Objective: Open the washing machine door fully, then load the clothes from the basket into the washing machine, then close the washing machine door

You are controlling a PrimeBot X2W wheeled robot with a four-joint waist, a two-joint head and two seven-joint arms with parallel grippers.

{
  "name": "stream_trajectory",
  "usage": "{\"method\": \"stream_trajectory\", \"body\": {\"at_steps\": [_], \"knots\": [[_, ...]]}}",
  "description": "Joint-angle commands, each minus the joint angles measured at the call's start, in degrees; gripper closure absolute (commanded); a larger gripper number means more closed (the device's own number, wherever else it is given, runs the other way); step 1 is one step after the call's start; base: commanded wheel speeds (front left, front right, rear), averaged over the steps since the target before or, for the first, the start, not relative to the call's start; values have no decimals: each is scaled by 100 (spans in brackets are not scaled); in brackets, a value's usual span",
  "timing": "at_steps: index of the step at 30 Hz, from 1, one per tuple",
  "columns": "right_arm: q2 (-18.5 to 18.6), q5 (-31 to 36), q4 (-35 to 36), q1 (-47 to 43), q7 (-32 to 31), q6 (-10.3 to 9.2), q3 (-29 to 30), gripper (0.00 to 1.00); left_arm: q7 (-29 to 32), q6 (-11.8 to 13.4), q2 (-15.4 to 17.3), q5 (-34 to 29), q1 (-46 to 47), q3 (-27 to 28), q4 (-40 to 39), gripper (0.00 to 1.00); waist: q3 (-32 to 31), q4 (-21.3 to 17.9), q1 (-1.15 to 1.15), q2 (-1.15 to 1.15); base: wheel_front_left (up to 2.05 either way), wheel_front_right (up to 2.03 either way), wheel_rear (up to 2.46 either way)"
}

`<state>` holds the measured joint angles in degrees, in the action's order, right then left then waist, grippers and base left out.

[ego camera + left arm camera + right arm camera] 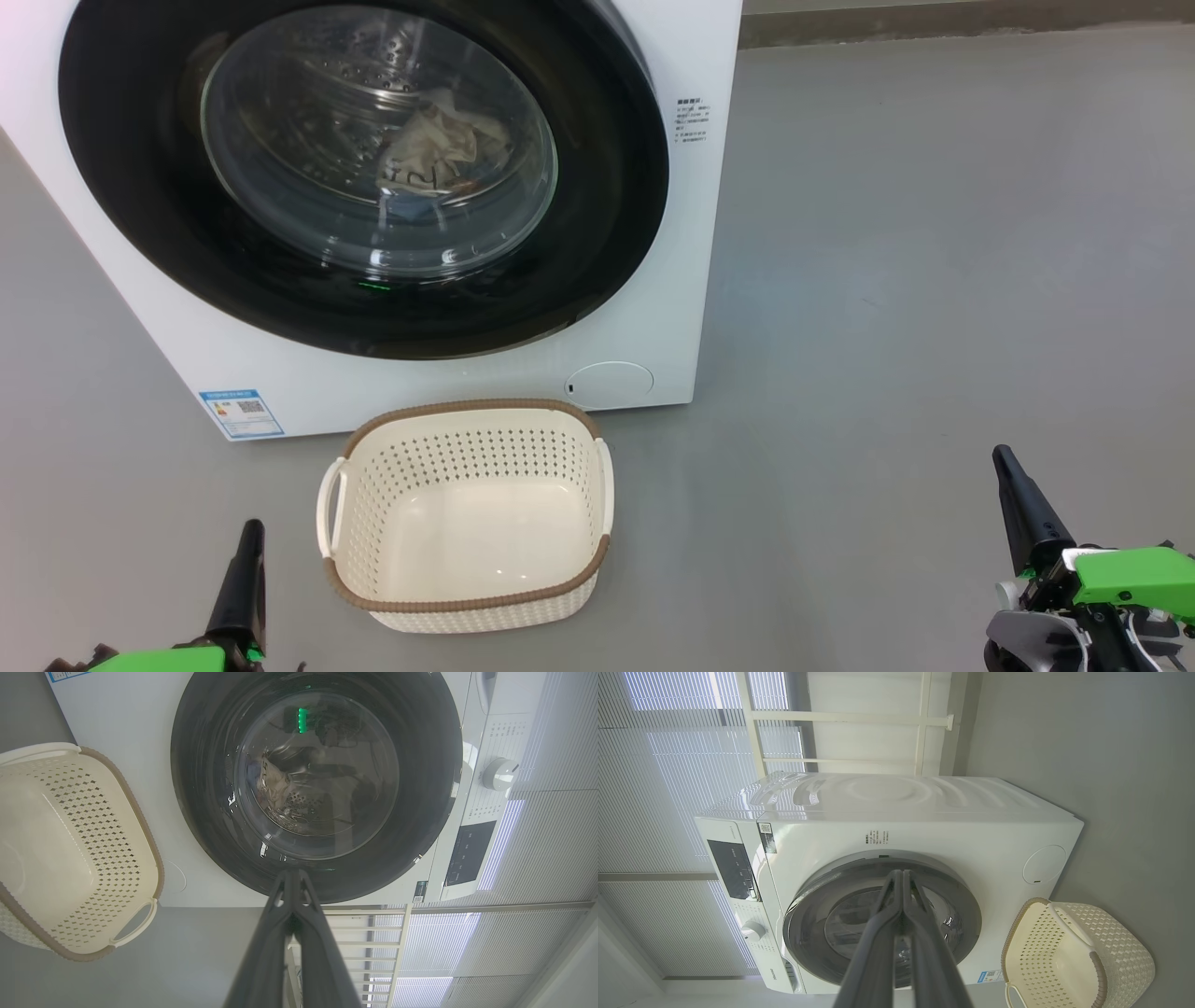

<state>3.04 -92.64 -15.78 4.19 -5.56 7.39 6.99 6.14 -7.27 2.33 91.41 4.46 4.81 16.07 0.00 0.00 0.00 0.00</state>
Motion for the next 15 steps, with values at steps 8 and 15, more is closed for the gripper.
{"method": "stream_trajectory", "body": {"at_steps": [8, 15], "knots": [[29, 2, 139, 242, -48, 10, -100, 100, 42, -14, 54, 66, 219, 183, -172, 100, 0, 0, 0, 0, 0, 0, 0], [28, 5, 139, 242, -50, 10, -98, 100, 42, -14, 54, 66, 219, 183, -172, 100, 0, 0, 0, 0, 0, 0, 0]]}}
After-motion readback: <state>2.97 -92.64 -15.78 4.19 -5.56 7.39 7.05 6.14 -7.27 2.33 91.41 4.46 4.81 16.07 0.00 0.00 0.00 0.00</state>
